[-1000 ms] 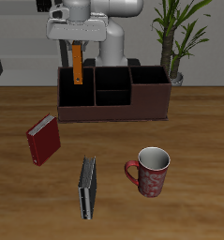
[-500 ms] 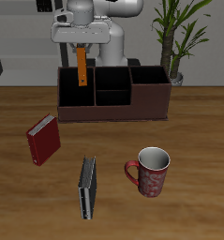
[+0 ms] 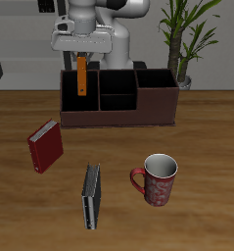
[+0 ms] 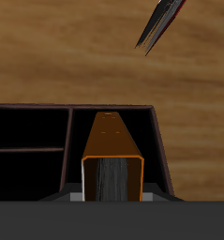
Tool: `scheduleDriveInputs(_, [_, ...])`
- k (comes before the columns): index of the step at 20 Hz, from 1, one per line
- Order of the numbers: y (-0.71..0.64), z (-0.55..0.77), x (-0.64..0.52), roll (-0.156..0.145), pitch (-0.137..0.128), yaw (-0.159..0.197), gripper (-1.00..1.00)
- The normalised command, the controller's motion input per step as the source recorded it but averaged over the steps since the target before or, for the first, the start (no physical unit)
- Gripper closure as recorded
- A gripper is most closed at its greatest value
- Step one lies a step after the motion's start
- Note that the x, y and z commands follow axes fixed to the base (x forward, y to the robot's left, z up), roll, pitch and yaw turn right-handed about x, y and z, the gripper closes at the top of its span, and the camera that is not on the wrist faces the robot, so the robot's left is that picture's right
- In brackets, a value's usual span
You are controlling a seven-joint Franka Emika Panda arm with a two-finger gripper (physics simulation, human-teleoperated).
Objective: Place the orange book into the back desk caddy's left compartment
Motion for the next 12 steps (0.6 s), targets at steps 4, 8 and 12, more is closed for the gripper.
scheduleDriveInputs(4, [0.02, -0.13, 0.02, 0.012, 0.033, -0.010, 1.00])
scheduleDriveInputs(8, [0.01, -0.21, 0.04, 0.002, 0.048, -0.007, 1.00])
scheduleDriveInputs(12, [-0.07, -0.18, 0.10, -0.012, 0.047, -0.013, 1.00])
